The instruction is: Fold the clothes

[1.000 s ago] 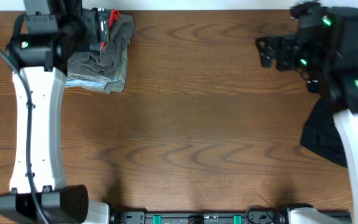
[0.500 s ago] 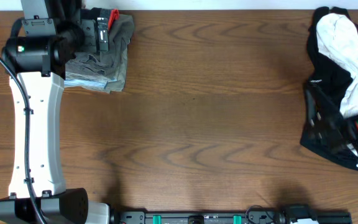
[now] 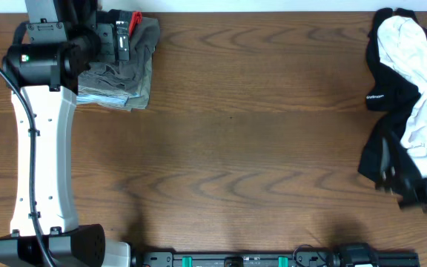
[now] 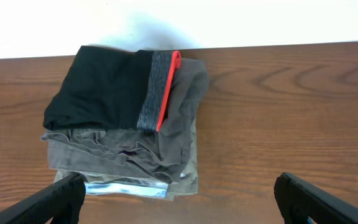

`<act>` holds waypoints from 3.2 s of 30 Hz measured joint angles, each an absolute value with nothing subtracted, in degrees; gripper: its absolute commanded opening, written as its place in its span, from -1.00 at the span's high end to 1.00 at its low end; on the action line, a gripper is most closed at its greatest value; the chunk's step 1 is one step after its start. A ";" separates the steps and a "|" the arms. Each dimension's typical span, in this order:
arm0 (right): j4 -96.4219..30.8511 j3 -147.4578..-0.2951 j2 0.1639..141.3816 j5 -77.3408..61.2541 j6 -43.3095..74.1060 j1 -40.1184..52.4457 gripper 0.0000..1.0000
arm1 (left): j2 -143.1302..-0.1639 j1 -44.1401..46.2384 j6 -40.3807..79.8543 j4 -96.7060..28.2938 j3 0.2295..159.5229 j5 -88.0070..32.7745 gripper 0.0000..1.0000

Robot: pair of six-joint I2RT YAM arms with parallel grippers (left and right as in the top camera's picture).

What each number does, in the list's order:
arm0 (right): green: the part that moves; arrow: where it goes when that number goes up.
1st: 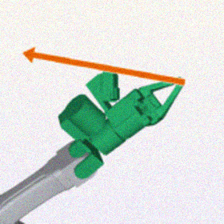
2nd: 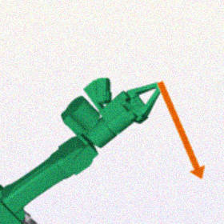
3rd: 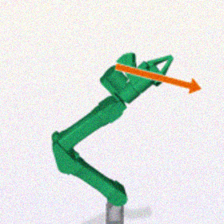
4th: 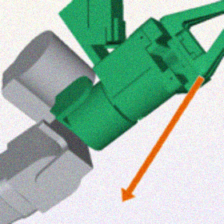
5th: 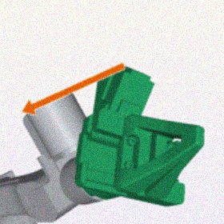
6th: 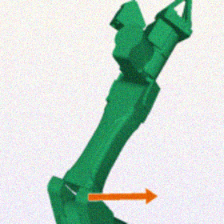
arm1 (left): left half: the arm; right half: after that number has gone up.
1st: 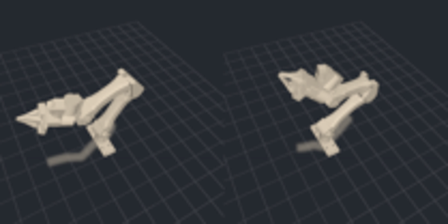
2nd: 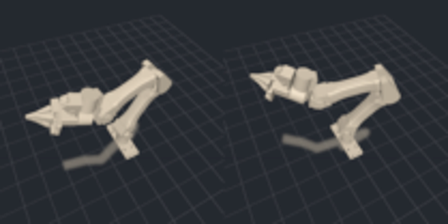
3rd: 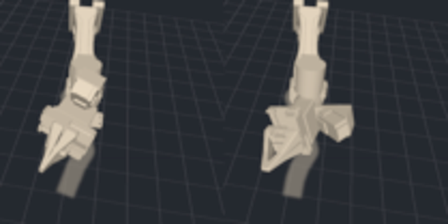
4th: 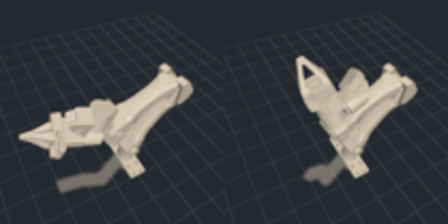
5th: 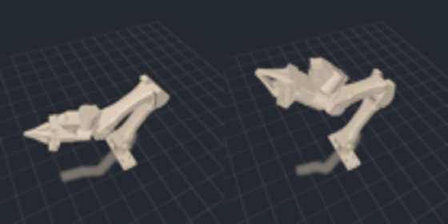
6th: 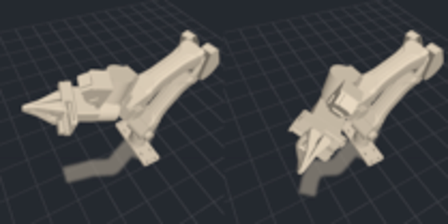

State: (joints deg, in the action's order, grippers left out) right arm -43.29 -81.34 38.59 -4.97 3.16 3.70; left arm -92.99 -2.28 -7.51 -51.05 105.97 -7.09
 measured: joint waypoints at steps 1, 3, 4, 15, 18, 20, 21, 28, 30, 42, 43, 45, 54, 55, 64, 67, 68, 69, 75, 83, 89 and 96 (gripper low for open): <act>-40.42 -78.70 38.57 -4.43 3.16 2.66 -0.99 | -92.99 -2.28 -7.51 -51.05 105.97 -7.07 -0.96; -32.01 -70.54 38.54 -3.18 3.16 0.75 -0.98 | -92.99 -2.28 -7.51 -51.07 105.97 -7.07 -0.96; -29.54 -67.44 38.50 -2.90 3.14 0.34 -0.99 | -92.99 -2.28 -7.51 -51.07 105.97 -7.07 -0.96; -3.46 -29.95 25.82 -2.76 3.14 0.16 -0.98 | -92.99 -2.28 -7.51 -51.05 105.97 -7.07 -0.96; -2.50 -23.38 22.31 -3.05 3.14 0.16 -0.99 | -92.99 -2.28 -7.51 -51.07 105.97 -7.09 -0.96; -2.39 -19.86 20.25 -3.16 3.14 0.19 -0.98 | -92.99 -2.28 -7.51 -51.07 105.97 -7.09 -0.96; -2.35 -18.31 19.18 -3.16 3.14 0.25 -0.99 | -92.99 -2.28 -7.51 -51.05 105.97 -7.09 -0.96; -2.13 -10.70 12.27 -3.16 3.14 1.39 -0.99 | -92.99 -2.28 -7.51 -51.07 105.97 -7.09 -0.96; -1.56 -9.13 11.05 -3.18 3.14 1.69 -0.98 | -92.99 -2.28 -7.51 -51.07 105.97 -7.09 -0.96; 0.03 -0.43 4.03 -3.20 3.14 1.74 -0.99 | -92.99 -2.28 -7.51 -51.07 105.97 -7.09 -0.96; -0.47 -0.40 3.38 -3.20 3.14 1.74 -0.98 | -92.99 -2.28 -7.51 -51.07 105.97 -7.09 -0.96; -1.13 -0.40 2.35 -3.20 3.14 1.74 -0.98 | -92.99 -2.28 -7.51 -51.07 105.97 -7.09 -0.96; -3.70 -0.40 0.84 -3.20 3.14 1.74 -0.99 | -92.99 -2.28 -7.51 -51.07 105.97 -7.09 -0.96; -3.70 -0.40 0.84 -3.20 3.14 1.74 -0.99 | -92.99 -2.28 -7.51 -51.07 105.97 -7.09 -0.96; -3.70 -0.40 0.84 -3.22 3.14 1.74 -0.99 | -92.99 -2.28 -7.51 -51.07 105.97 -7.09 -0.96; -3.70 -0.40 0.84 -3.20 3.14 1.74 -0.99 | -92.99 -2.28 -7.51 -51.07 105.97 -7.09 -0.96; -3.70 -0.40 0.84 -3.20 3.14 1.74 -0.98 | -92.99 -2.28 -7.51 -51.07 105.97 -7.09 -0.96; -3.70 -0.40 0.84 -3.20 3.14 1.74 -0.98 | -92.99 -2.28 -7.51 -51.07 105.97 -7.09 -0.96; -3.70 -0.40 0.84 -3.20 3.14 1.74 -0.99 | -92.99 -2.28 -7.51 -51.07 105.97 -7.09 -0.96; -3.70 -0.40 0.84 -3.20 3.14 1.74 -0.98 | -92.99 -2.28 -7.51 -51.07 105.97 -7.09 -0.96; -3.70 -0.40 0.84 -3.20 3.14 1.74 -0.98 | -92.99 -2.35 -7.51 -51.07 105.95 -7.09 -0.96; -3.70 -0.40 0.84 -3.20 3.14 1.74 -0.98 | -92.42 -2.52 -7.51 -51.05 102.28 -6.42 -0.96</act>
